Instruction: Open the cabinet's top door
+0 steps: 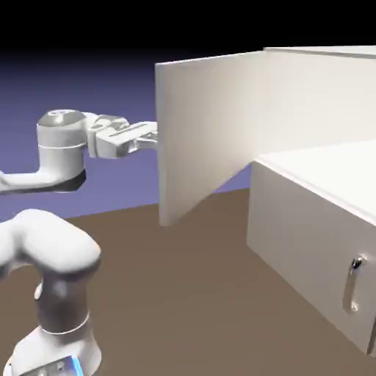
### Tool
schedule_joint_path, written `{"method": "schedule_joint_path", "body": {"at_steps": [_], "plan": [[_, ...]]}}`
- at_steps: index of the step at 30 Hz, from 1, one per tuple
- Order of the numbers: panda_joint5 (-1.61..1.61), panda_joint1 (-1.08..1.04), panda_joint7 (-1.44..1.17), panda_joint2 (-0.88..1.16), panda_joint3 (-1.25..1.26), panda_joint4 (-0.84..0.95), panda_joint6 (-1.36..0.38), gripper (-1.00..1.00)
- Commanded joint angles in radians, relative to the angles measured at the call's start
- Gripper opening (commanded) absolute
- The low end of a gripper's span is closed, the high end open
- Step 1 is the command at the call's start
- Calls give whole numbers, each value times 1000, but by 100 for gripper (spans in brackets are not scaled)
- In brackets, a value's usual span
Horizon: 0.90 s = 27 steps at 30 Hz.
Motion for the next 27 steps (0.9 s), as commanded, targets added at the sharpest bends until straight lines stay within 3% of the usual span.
{"method": "schedule_joint_path", "body": {"at_steps": [1,16,27], "plan": [[33,-3,9,25,36,22,-34,-100],[396,-376,108,353,570,505,-462,-100],[513,-775,92,394,888,870,-685,-100]]}}
